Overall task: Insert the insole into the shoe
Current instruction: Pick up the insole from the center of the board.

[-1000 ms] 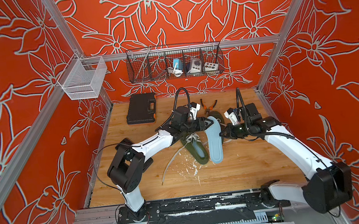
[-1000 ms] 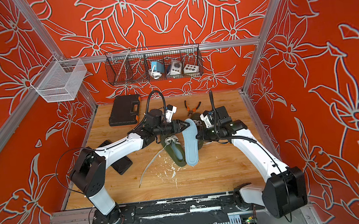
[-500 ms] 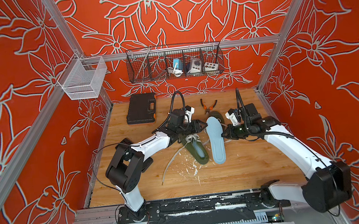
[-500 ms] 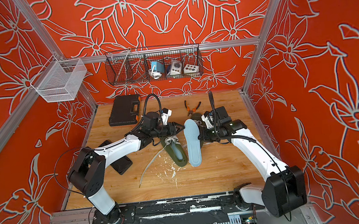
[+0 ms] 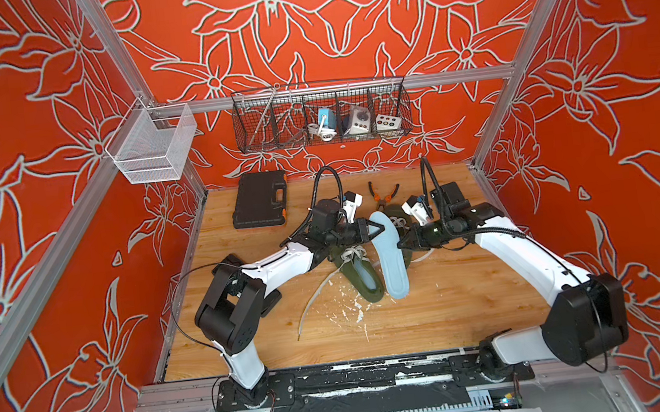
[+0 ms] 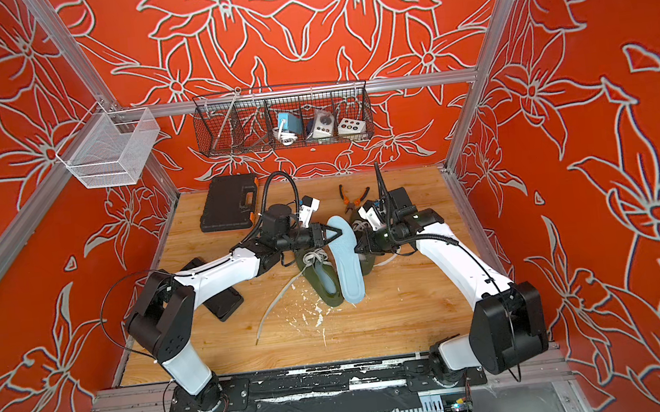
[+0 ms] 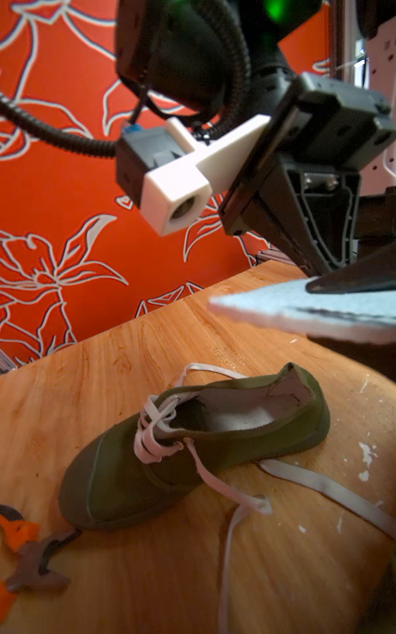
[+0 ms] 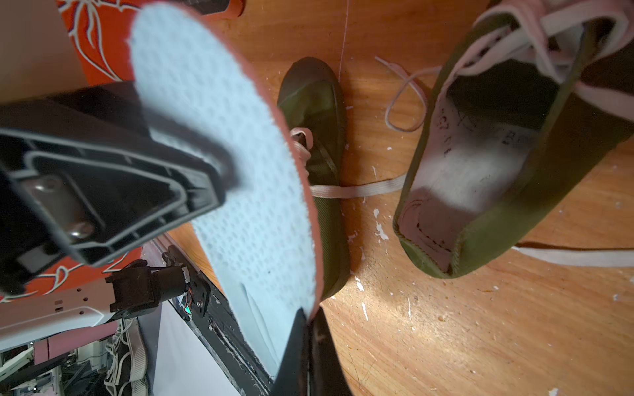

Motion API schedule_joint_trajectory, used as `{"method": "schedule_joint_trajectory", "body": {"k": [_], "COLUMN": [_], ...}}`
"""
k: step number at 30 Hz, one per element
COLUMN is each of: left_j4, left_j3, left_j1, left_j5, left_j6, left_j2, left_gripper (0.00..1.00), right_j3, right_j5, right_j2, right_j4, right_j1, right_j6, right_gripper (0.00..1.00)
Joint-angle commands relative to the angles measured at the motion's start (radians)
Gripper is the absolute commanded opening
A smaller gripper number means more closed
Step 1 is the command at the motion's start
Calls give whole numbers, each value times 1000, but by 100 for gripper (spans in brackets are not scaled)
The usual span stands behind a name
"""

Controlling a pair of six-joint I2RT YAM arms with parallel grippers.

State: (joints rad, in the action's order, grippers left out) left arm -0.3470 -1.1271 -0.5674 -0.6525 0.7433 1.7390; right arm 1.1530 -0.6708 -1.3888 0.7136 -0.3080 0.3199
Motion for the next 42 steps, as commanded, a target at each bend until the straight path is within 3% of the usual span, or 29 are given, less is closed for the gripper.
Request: {"method": "schedule_joint_trajectory", "body": {"k": [1,2,4,11,16,23,42], "left_j4": [-27,-23,-22,-69,-112,-191,-218], "left_j3": [0,-3,-7,2,30,85,98], "left_j1": [-5,-5,-4,-3,-3,-3,-3], "left_j5": [-18,-14,1,56,103,124,108], "left_j6": [10,18,51,226,344,432,459], "left_j2": [0,-2,-5,-6,-16,-27,-19], "left_gripper": [0,0,0,0,0,0,0], "right_j3": [42,41,23,-139,-261,-269,-281], "right_j5": [-9,0,17,144,264,393,451], "right_j2": [0,5,28,200,283,244,129], "right_j4": [15,13,-13,-258,-436,-460,-510], "right_j1": [-9,-11,-11,-53,-123,-197,-267], "right_j6": [-82,-96,-115,-116,-127,-149,-117], "right_gripper": [0,5,37,98,99,99,99]}}
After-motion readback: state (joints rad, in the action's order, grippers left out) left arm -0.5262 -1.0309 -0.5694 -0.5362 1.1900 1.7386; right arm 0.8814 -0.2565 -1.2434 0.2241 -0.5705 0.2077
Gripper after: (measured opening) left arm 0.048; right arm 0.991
